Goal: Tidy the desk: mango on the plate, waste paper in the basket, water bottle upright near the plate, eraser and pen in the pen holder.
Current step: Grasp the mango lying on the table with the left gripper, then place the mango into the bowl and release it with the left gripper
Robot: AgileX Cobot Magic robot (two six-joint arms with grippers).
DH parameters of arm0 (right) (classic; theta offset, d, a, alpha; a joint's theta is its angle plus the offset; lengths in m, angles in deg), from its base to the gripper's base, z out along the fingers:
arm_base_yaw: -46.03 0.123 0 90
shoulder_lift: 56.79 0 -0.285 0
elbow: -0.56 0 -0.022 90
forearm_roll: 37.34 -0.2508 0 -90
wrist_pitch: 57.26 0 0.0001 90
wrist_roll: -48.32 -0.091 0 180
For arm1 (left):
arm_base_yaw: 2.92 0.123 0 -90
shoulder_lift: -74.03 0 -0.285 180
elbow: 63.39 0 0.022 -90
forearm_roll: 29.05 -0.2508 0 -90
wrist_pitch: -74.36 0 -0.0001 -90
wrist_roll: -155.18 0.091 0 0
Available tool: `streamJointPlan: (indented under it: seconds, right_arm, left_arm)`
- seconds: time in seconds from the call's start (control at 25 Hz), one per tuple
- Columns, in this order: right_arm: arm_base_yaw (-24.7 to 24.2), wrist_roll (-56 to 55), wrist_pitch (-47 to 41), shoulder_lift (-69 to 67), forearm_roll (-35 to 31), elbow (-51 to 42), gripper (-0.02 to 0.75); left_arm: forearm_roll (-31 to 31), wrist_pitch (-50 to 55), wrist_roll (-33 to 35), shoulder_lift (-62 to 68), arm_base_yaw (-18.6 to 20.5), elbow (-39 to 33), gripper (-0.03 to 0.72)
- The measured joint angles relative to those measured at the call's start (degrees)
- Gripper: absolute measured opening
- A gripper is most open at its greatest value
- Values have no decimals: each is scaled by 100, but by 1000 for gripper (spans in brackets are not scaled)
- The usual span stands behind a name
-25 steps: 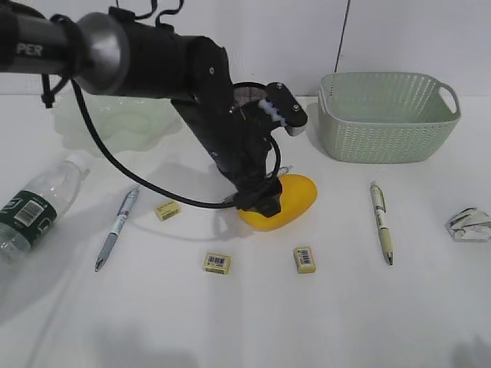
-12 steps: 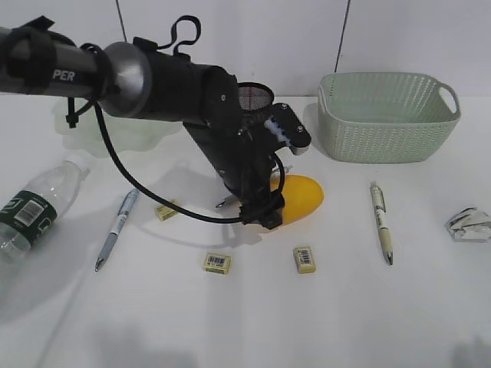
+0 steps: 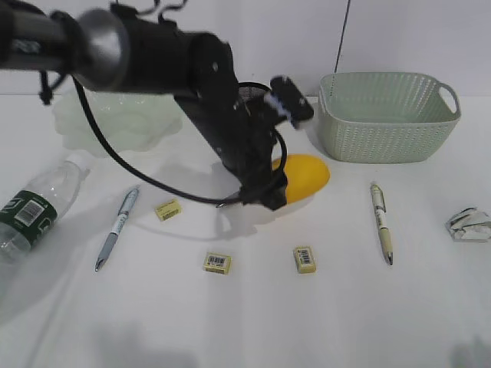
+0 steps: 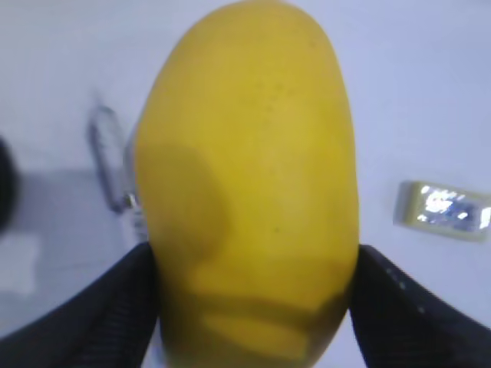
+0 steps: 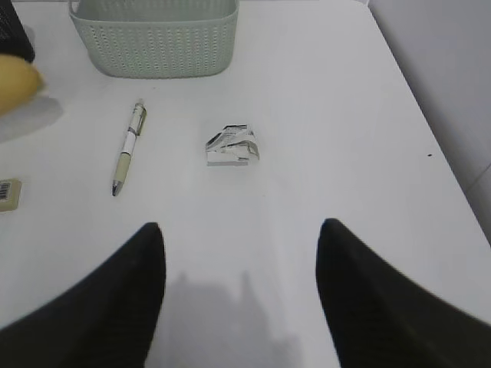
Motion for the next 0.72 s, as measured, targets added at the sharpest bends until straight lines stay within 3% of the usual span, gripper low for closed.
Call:
streamJointPlan:
  seconds: [0.16, 0.32, 0.52, 0.72]
  right_arm:
    - [0, 0, 0, 0, 0, 0, 495]
    - [0, 0, 0, 0, 0, 0, 495]
    - [0, 0, 0, 0, 0, 0, 495]
    - [0, 0, 0, 0, 0, 0, 495]
  left_arm:
    - [0, 42, -205, -561, 70, 0, 559]
    - [19, 49, -387, -1147, 400, 0, 559]
    - [134, 60, -933, -1619, 1384, 0, 559]
    - [325, 29, -1058, -1637, 2414, 0, 557]
